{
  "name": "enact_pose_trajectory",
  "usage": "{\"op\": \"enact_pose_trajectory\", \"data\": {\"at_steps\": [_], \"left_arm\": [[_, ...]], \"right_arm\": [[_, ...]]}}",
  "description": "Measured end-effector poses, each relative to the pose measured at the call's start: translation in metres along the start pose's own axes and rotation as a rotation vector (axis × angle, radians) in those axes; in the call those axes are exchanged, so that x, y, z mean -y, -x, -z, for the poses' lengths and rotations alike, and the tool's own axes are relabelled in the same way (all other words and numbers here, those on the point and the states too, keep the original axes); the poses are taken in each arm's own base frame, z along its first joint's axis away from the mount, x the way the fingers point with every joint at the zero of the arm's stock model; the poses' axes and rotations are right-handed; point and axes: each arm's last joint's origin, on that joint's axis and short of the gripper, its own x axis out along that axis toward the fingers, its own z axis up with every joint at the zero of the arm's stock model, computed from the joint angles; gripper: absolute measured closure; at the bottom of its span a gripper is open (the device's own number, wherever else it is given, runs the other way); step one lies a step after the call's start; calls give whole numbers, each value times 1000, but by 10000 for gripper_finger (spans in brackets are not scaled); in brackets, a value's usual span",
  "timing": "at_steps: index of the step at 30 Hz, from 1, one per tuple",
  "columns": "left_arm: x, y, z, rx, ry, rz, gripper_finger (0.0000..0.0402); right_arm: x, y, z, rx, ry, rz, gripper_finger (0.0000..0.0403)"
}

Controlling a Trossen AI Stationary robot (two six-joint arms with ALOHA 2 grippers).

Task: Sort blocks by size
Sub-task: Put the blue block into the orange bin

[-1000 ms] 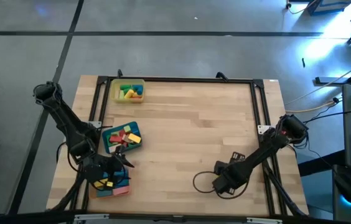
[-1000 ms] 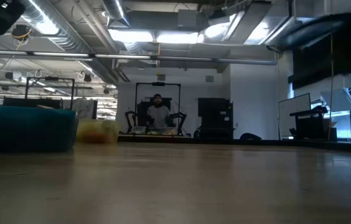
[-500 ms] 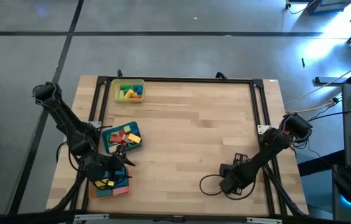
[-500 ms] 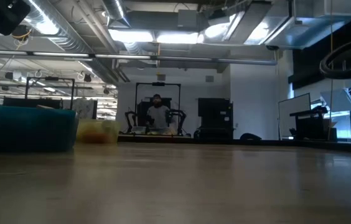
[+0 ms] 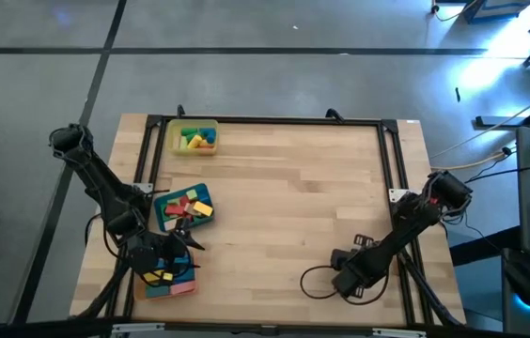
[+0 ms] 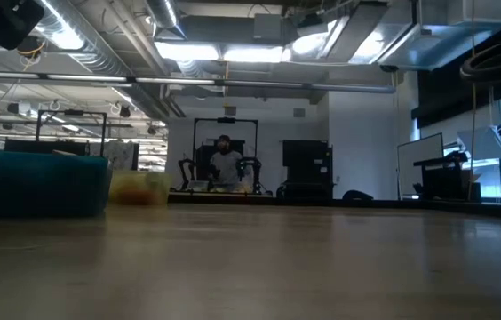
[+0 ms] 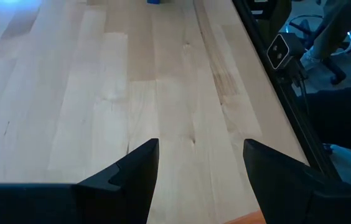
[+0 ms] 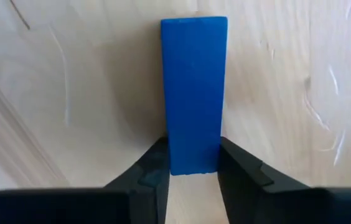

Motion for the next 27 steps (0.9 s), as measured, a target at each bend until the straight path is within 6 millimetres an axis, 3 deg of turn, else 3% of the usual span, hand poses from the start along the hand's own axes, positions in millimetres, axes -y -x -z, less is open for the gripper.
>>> {"op": "enact_pose_trajectory", "data": {"at_steps": [6, 12, 19, 27], "left_arm": [[0, 0, -1, 11, 3, -9, 183], [8, -13, -1, 70, -29, -63, 183], [17, -45, -1, 112, -26, -82, 183], [6, -74, -11, 146, 39, -70, 166]], "right_arm": [[-10, 15, -7, 58, -52, 4, 297], [-30, 40, -24, 354, -94, -49, 297], [-51, 58, -46, 788, -137, -158, 294], [-75, 69, -71, 1154, -79, -198, 295]]}}
